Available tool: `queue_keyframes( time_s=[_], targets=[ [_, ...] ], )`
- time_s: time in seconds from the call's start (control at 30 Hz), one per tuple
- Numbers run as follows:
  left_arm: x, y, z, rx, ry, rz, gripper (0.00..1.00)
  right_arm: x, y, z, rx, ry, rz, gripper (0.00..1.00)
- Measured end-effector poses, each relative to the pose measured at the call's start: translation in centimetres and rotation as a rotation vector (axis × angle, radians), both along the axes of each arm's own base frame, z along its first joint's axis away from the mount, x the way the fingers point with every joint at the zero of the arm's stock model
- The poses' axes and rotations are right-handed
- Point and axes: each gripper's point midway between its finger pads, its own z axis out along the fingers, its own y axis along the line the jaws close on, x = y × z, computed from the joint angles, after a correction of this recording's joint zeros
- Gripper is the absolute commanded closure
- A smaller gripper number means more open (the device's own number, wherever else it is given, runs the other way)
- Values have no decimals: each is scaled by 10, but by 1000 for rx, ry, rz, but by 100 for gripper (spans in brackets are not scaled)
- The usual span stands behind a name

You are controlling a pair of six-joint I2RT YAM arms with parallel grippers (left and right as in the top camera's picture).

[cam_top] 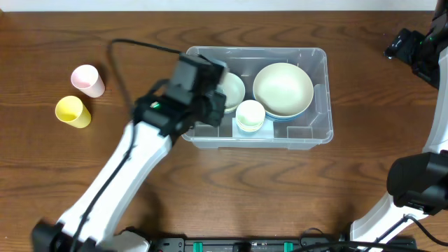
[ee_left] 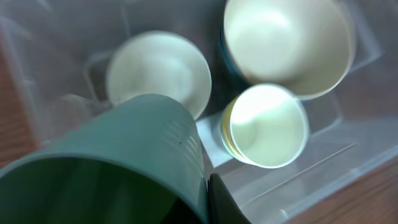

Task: Pack container
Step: 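Lift the mint green cup and carry it into the bin's front-left, then lower the mint cup into the bin and open the left gripper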

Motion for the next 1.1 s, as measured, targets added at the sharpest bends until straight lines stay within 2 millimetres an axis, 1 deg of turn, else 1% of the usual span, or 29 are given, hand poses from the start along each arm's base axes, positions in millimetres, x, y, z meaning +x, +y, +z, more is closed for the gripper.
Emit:
queue_keyframes(
  time_s=[0.07, 0.17, 0.4, 0.5, 0.63, 1.0, 1.03, 1.07, 1.1],
  targets=[
    [1, -2, -17, 29, 39, -6, 94, 0, 0, 0, 0, 0, 0, 1],
    [1, 1, -42, 85, 100, -3, 94, 0, 0, 0, 0, 0, 0, 1],
    [-5, 9, -80, 172, 206, -4, 95, 0, 0, 0, 0, 0, 0, 1],
    [-9, 11, -90, 193, 245, -5, 94, 0, 0, 0, 0, 0, 0, 1],
    [-14, 14, -98, 213, 281, -7, 94, 0, 0, 0, 0, 0, 0, 1],
    [-31, 22, -103, 251, 352, -11, 94, 0, 0, 0, 0, 0, 0, 1],
    [-32, 23, -103, 253, 356, -11, 92, 0, 0, 0, 0, 0, 0, 1],
    [-32, 23, -103, 254, 357, -11, 87, 0, 0, 0, 0, 0, 0, 1],
    [-32, 23, -103, 255, 357, -14, 78, 0, 0, 0, 0, 0, 0, 1]
  ],
)
